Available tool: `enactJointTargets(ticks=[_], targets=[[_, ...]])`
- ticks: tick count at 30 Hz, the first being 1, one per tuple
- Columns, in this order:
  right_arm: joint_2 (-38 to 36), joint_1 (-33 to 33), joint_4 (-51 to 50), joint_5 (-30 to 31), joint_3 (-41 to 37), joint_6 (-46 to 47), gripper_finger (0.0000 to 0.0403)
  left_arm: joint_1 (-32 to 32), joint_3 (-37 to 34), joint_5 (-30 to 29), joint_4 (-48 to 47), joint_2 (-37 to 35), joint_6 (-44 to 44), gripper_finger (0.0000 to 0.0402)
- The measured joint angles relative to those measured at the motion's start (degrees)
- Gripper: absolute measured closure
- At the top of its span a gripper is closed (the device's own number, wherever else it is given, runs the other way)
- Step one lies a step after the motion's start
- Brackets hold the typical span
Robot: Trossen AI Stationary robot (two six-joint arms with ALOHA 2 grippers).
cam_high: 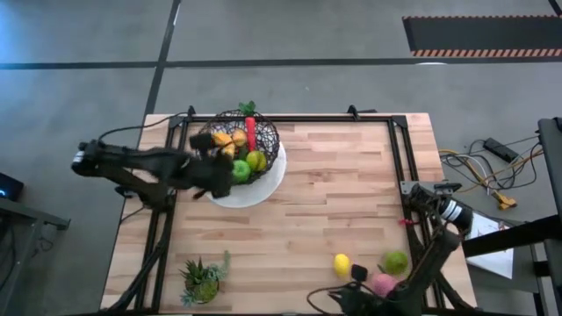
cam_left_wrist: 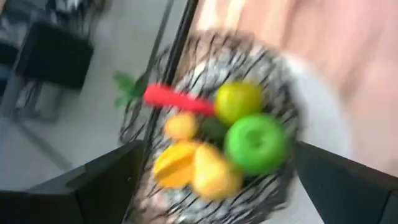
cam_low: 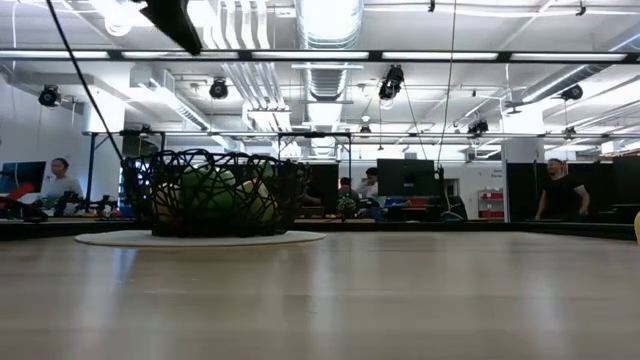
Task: Build produce basket
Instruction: Put the lemon into the wire basket
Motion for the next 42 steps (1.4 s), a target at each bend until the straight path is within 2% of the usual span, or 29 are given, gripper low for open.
enactJointTargets(ticks=[6,12,18,22,26,30,34,42], targets=[[-0.8,2.7,-9.6,-4.6,-0.5,16.0,0.0382,-18.5,-10.9,-5.5,16.0,-6.8,-9.5,0.0011],[0.4,2.3,-15.2,-7.8,-2.3,27.2,0.0326,-32.4,-21.7,-9.4,38.8,-6.4,-11.3,0.0011],[1.4,-1.2,-17.7,-10.3,-5.1,38.5,0.0236,-37.7,-28.0,-9.9,56.0,-1.2,-11.4,0.0011],[1.7,-3.6,-17.3,-10.4,-5.9,39.4,0.0182,-38.2,-28.5,-9.9,59.2,3.9,-12.3,0.0011],[1.8,-5.8,-17.4,-10.9,-6.8,38.6,0.0152,-38.0,-27.9,-10.2,59.0,7.7,-11.9,0.0011],[1.8,-7.8,-17.2,-10.4,-8.1,35.6,0.0149,-38.0,-27.8,-11.4,59.0,8.9,-10.8,0.0011],[1.8,-9.4,-14.8,-9.7,-9.4,28.1,0.0165,-38.0,-27.8,-11.4,59.0,8.6,-10.8,0.0011],[1.8,-12.3,-14.3,-8.3,-10.1,22.8,0.0244,-39.0,-27.8,-11.4,58.5,6.4,-10.7,0.0011]])
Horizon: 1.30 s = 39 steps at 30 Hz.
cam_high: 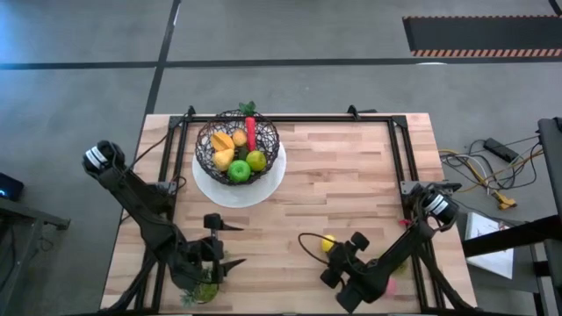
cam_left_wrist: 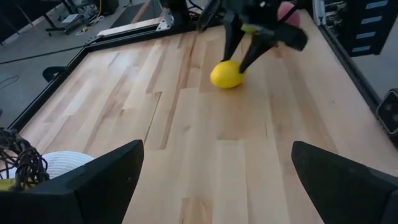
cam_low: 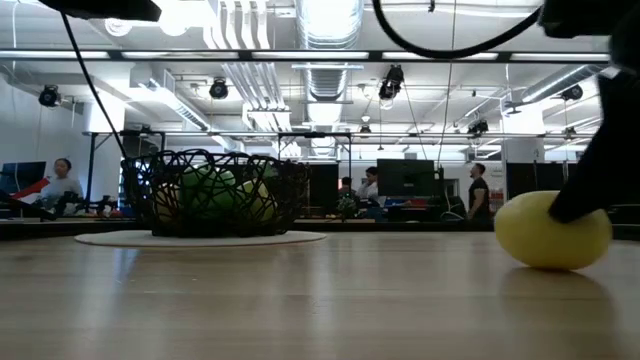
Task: Build produce basket
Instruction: Put the lemon into the wire basket
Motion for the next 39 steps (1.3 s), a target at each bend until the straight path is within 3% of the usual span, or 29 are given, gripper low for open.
enactJointTargets(ticks=[5,16,22,26,32,39], targets=[[0.0,-0.9,-0.1,0.6,-0.5,-6.4,0.0273,-1.4,0.0,0.0,-0.1,-0.4,0.0,0.0011],[-1.2,-1.0,1.6,7.9,2.7,-19.1,0.0347,-3.2,0.0,0.0,-0.2,-0.3,0.0,0.0011],[-1.6,-3.5,1.5,7.4,3.5,-21.6,0.0367,-4.4,0.0,0.1,-1.1,-0.3,-0.1,0.0011],[-1.6,-7.0,1.5,2.3,3.5,-29.0,0.0340,-4.4,0.0,0.1,-1.1,-0.3,-0.1,0.0011],[-1.6,-13.0,3.2,-10.3,3.5,-37.8,0.0256,-4.3,0.0,0.3,-1.1,-0.2,-0.2,0.0011],[-1.6,-16.8,8.5,-11.1,3.5,-47.0,0.0160,-4.3,0.0,1.4,-1.6,-0.2,-1.6,0.0011]])
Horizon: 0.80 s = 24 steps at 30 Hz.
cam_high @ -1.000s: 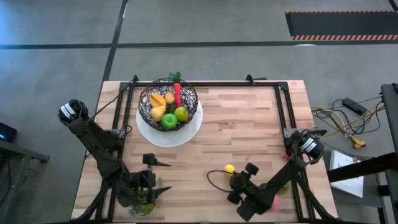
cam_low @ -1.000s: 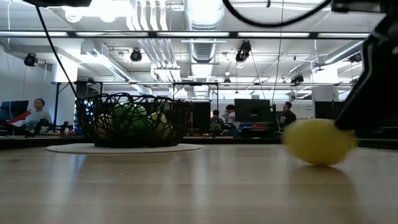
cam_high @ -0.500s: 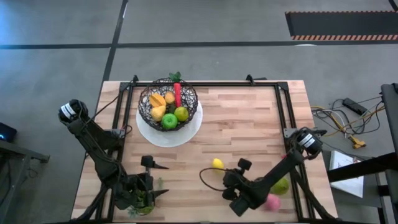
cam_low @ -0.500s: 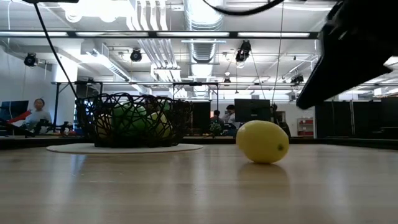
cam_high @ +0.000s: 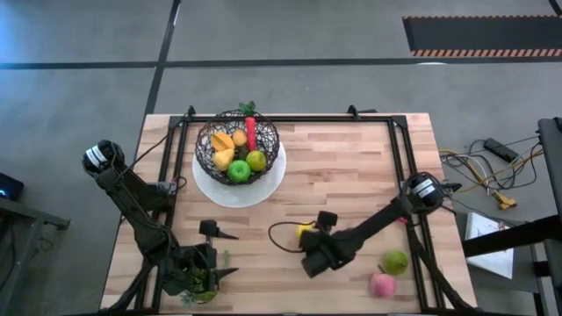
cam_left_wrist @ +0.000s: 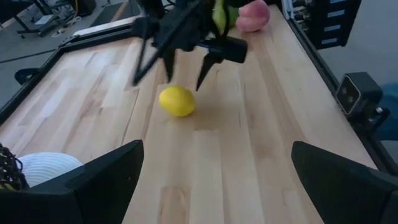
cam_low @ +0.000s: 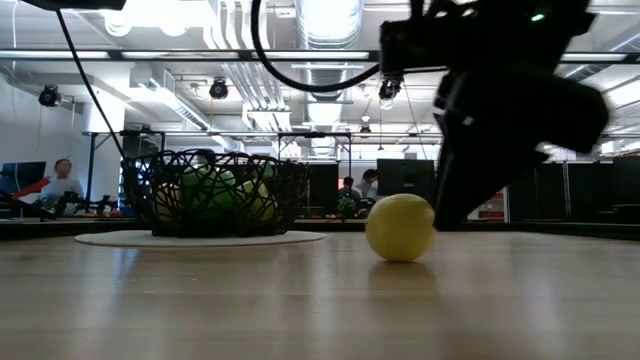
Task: Build produce basket
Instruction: Put the lemon into the wire basket
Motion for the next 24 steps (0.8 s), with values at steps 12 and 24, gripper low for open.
enactJointTargets(ticks=[12,24], targets=[[3.0,-3.8,14.0,0.0,-0.1,-28.1,0.0134,0.0,-0.5,0.6,0.0,0.0,-0.1,0.0011],[6.1,-6.0,27.8,-0.2,-0.1,-34.6,0.0157,0.0,-4.0,0.8,0.6,0.1,-4.1,0.0011]])
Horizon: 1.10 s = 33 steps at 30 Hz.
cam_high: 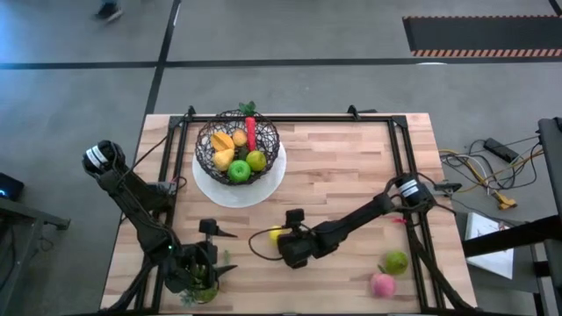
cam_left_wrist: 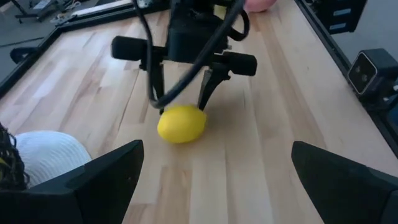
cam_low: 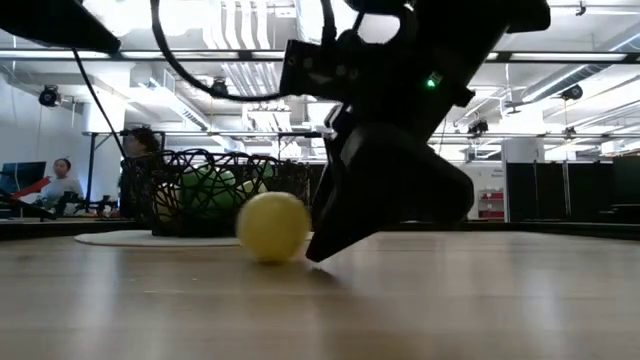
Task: Build produce basket
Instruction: Put the lemon into the wire basket
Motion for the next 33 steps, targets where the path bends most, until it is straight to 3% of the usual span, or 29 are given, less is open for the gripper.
enactJointTargets(ticks=[9,13,16,23,33], targets=[[0.1,0.0,-0.2,-1.9,3.6,8.4,0.0074,0.0,-0.3,1.2,0.0,0.0,-0.4,0.0011],[0.1,0.0,5.9,-3.3,3.7,7.1,0.0040,0.0,-0.3,1.2,0.0,0.0,-0.4,0.0011],[0.9,0.0,10.1,-3.4,3.5,3.9,0.0034,0.0,-0.3,1.2,0.0,0.0,-0.4,0.0011],[3.1,-0.4,8.9,-5.9,3.5,-1.9,0.0039,0.0,-0.3,1.8,0.0,0.0,-0.6,0.0011],[1.4,-0.2,2.2,-10.1,2.7,2.1,0.0041,0.0,-0.5,2.4,0.0,0.0,-1.9,0.0011]])
